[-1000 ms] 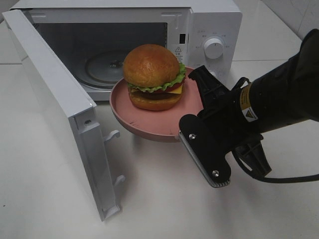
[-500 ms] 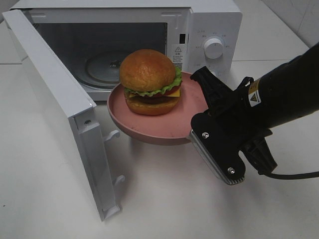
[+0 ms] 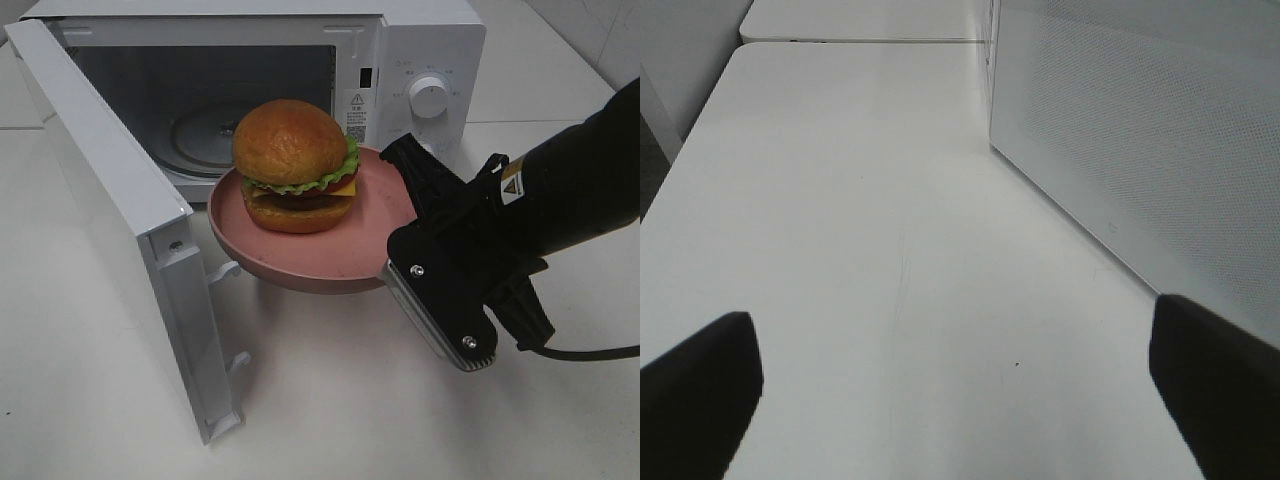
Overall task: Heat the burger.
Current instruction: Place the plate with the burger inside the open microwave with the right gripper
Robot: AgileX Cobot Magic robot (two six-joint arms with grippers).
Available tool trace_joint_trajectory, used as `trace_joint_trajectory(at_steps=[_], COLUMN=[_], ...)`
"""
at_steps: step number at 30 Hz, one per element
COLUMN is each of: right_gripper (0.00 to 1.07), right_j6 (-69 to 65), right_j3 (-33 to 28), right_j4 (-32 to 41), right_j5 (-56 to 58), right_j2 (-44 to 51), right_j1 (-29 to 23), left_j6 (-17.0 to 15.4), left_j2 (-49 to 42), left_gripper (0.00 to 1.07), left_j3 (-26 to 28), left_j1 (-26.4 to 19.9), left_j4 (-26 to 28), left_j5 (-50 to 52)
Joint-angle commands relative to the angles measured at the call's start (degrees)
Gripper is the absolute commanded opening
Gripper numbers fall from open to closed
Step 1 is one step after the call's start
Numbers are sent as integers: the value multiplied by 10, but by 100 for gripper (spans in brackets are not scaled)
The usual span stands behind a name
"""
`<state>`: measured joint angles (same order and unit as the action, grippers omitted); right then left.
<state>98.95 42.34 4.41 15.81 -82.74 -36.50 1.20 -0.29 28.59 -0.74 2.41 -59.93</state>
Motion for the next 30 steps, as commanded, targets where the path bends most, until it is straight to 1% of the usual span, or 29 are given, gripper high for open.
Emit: trace_joint_trajectory(at_steps=[1, 8, 11, 14, 16, 19, 24, 30], right_gripper=[0, 0, 0, 0, 0, 0, 1, 1], right_j6=[4, -6, -28, -37, -64, -74, -85, -111], right_j3=[3, 20, 36, 41, 58, 74, 95, 140], right_j4=[2, 1, -29, -36, -58, -69, -74, -88], right_j5=[-39, -52, -59, -63, -66, -67, -66, -60], right_j2=[-1, -29, -47, -52, -69, -83, -101, -139], right_j1=[3, -2, -12, -14, -20, -20, -20, -20], left_j6=[-1, -1, -1, -1, -1, -1, -1, -1], left_j2=[-12, -12, -12, -12, -12, -12, -12, -12], left_gripper=[105, 105, 105, 105, 105, 105, 105, 105], left_j3=[-1, -1, -1, -1, -1, -1, -1, -1], left_j1=[2, 2, 2, 2, 2, 2, 2, 2], left_j4=[-1, -1, -1, -1, -1, -1, -1, -1], left_j5=[3, 3, 3, 3, 3, 3, 3, 3])
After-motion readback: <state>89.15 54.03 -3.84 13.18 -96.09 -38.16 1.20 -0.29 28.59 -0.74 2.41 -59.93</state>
